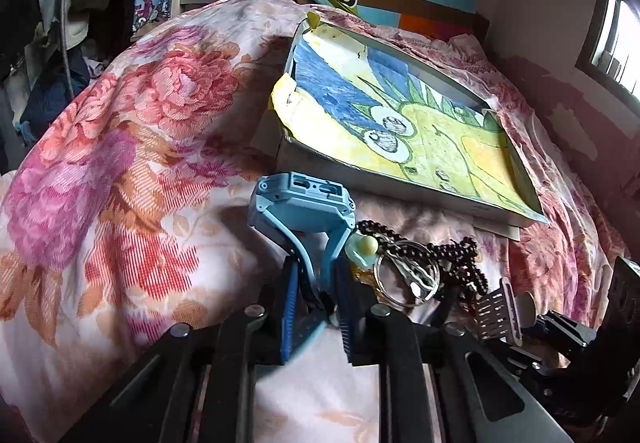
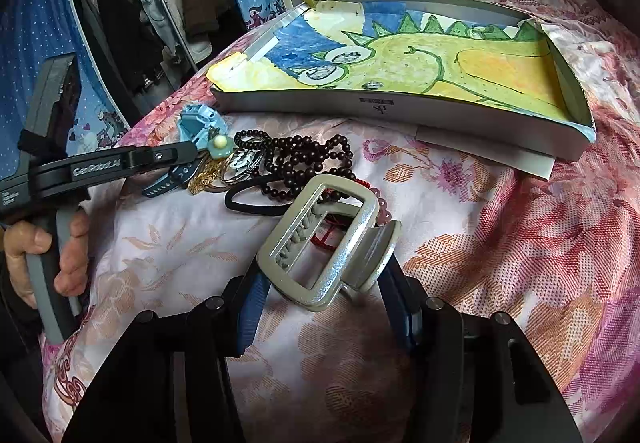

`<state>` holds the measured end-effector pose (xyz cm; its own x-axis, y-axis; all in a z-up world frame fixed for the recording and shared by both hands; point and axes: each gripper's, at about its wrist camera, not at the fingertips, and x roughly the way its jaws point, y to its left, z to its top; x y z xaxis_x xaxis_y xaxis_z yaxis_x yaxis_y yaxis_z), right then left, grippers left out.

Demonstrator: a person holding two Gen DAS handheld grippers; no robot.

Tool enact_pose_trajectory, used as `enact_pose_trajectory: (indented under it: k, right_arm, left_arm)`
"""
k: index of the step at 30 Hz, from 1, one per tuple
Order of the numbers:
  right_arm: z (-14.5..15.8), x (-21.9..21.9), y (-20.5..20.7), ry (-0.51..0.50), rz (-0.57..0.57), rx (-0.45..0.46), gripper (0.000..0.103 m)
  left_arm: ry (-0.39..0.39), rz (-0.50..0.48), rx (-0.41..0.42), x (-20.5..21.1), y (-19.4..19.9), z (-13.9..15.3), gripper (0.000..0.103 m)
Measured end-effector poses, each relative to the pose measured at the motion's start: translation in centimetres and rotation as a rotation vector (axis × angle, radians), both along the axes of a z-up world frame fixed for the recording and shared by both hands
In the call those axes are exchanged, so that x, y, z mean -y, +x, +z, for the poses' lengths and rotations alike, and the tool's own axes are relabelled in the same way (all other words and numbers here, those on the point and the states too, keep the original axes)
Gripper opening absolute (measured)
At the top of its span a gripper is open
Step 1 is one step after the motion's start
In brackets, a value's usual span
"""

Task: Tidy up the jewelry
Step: 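Close the left tool on the blue watch while the right tool grips the grey clip, then carry the watch in the left tool while the right tool carries the clip over the tray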

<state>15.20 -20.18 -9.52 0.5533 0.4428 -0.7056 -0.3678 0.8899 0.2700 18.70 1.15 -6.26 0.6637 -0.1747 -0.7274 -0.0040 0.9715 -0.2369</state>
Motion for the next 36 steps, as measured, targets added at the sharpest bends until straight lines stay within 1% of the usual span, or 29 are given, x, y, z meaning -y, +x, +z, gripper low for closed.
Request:
enact_pose_trajectory:
  k: [3, 10, 15, 20, 23, 24, 28, 29, 32, 34, 36]
  right_arm:
    - [0.2, 0.2, -0.2, 0.015, -0.002, 0.011, 0.049]
    - [0.5, 0.7, -0.5, 0.048, -0.010, 0.040, 0.049]
    - [0.7, 0.8, -0.6, 0.049, -0.017, 0.049, 0.049]
    - [1.4, 1.4, -1.0, 0.074, -0.042, 0.093, 0.049]
    - [2.2, 1.9, -1.0, 0.083, -0.062, 0.130, 0.049]
    - [2.3, 2.0, -1.1, 0.083, -0.068, 0.141, 0.049]
    - [3.7, 2.6, -0.7, 0.088, -0.099, 0.186, 0.049]
    - [4.2, 2.8, -0.4, 0.086, -0.108, 0.201, 0.049]
    - [5.4, 3.0, 1.2, 0.096, -0.136, 0.223, 0.049]
    - [6.1, 2.6, 3.2, 0.106, -0.168, 0.223, 0.049]
    - [6.5, 1.9, 4.9, 0.118, -0.179, 0.226, 0.049]
  left_arm:
    - [-0.023, 0.004, -0.013, 0.4, -0.8, 0.4, 0.012]
    - [-0.133, 0.004, -0.068, 0.1, -2.2, 0.9, 0.010]
    - [-0.135, -0.022, -0.047, 0.3, -3.7, 1.9, 0.010]
    - [-0.117, -0.036, 0.018, 0.3, -4.3, 2.9, 0.010]
    - [-0.108, -0.051, 0.081, 0.7, -4.4, 3.8, 0.010]
    - [-0.111, -0.059, 0.115, 0.9, -4.2, 4.1, 0.010]
    - [-0.111, -0.087, 0.226, 1.7, -2.7, 5.6, 0.010]
    - [-0.109, -0.089, 0.242, 1.8, -2.4, 5.8, 0.010]
    - [-0.141, -0.093, 0.264, 1.2, -1.3, 6.4, 0.010]
    - [-0.158, -0.098, 0.271, 0.6, 0.4, 6.6, 0.010]
    - [-0.157, -0.107, 0.260, 0.2, 2.2, 6.4, 0.010]
